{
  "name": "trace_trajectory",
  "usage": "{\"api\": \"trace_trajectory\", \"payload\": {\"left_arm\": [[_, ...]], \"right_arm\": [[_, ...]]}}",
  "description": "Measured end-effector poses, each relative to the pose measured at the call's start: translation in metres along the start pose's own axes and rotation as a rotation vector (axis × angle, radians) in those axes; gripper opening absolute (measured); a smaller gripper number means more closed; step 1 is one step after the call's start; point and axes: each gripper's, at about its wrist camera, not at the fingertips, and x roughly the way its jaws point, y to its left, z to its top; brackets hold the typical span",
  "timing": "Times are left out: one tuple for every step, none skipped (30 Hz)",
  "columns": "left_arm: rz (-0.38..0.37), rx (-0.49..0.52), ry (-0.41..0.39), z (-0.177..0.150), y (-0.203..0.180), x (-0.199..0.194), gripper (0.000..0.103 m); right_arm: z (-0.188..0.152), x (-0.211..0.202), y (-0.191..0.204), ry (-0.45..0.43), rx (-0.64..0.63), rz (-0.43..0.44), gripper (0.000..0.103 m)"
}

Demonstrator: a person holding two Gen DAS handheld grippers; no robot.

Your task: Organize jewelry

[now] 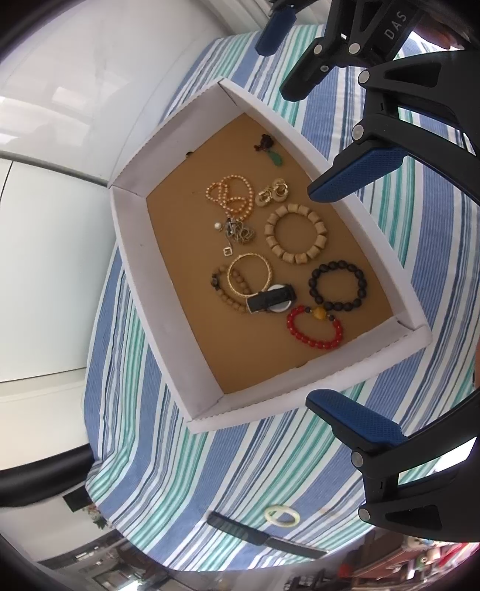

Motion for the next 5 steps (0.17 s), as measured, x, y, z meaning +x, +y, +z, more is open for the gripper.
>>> {"api": "trace_trajectory", "payload": {"left_arm": [[0.002, 0.000, -0.006, -0.0003, 0.0004, -0.0005, 0.101], [0.008, 0.001, -0.016, -0.0008, 0.0003, -0.0016, 0.101], [0.016, 0.004, -0.031, -0.0016, -0.0002, -0.0034, 0.101], [0.022, 0.008, -0.043, -0.0023, -0.0011, -0.0050, 0.101], [0.024, 0.012, -0.049, -0.0026, -0.0017, -0.0060, 0.101]], "right_arm": [[-0.0003, 0.0004, -0.0002, 0.001, 0.001, 0.001, 0.079], [-0.0006, 0.0011, -0.0002, 0.002, 0.001, 0.004, 0.079], [-0.0010, 0.0017, -0.0004, 0.003, -0.001, 0.005, 0.079], [-0.0011, 0.0022, -0.0005, 0.004, -0.001, 0.006, 0.079], [-0.0015, 0.0023, -0.0009, 0.004, -0.001, 0.006, 0.079]]}}
